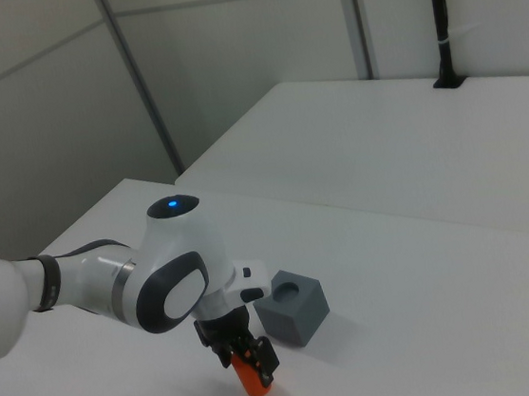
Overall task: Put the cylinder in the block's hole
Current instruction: 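Lift the orange cylinder and carry it above the gray block, then lower the cylinder into the hole of the gray block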
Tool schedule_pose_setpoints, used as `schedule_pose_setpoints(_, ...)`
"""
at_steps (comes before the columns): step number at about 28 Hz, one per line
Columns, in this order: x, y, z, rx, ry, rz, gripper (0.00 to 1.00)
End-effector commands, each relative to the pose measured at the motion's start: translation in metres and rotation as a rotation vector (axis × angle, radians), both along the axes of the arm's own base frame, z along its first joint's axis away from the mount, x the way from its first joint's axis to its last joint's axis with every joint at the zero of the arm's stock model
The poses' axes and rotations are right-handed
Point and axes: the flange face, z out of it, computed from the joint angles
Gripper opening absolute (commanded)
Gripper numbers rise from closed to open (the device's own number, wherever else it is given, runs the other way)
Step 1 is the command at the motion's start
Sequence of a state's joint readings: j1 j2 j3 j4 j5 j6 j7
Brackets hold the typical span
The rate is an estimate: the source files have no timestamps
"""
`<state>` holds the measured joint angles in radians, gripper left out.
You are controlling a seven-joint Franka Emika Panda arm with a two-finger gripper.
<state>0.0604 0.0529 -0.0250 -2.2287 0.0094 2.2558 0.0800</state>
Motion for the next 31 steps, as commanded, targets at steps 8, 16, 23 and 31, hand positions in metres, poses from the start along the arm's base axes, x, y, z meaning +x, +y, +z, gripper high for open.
schedule_pose_setpoints(8,0.000,-0.005,-0.003,-0.011,-0.017,0.030,0.22)
schedule_pose_setpoints(16,0.020,-0.006,0.052,-0.009,0.006,0.029,0.16)
schedule_pose_setpoints(23,0.046,-0.002,0.122,0.002,0.019,0.024,0.16)
schedule_pose_setpoints(31,0.089,0.006,0.139,0.002,-0.034,0.027,0.16)
